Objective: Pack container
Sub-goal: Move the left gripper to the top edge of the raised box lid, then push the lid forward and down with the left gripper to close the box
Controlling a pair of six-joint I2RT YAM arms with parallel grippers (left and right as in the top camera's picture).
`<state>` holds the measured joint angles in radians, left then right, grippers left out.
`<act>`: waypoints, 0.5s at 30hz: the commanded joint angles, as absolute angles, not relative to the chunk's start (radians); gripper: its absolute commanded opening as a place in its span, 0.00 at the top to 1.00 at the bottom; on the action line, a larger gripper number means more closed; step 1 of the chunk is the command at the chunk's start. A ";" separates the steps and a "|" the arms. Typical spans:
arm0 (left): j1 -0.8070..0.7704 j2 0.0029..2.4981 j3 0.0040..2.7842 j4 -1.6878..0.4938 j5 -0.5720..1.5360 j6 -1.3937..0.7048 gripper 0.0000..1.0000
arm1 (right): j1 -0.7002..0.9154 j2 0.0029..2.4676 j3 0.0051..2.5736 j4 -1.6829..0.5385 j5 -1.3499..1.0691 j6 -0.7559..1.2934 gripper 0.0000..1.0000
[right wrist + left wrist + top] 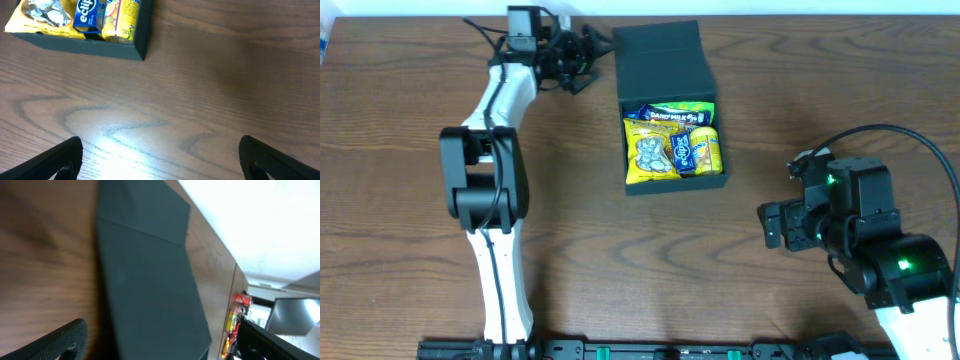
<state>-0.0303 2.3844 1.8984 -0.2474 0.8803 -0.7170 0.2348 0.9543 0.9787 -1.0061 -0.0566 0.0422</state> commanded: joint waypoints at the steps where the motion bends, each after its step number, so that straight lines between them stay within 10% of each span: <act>1: -0.062 2.420 1.928 -0.200 0.911 -0.779 0.04 | 0.228 0.947 0.979 -1.006 -0.064 0.055 0.01; 15: -0.098 2.433 1.928 -0.187 0.826 -0.782 0.04 | 0.228 0.947 0.979 -1.006 -0.064 0.055 0.01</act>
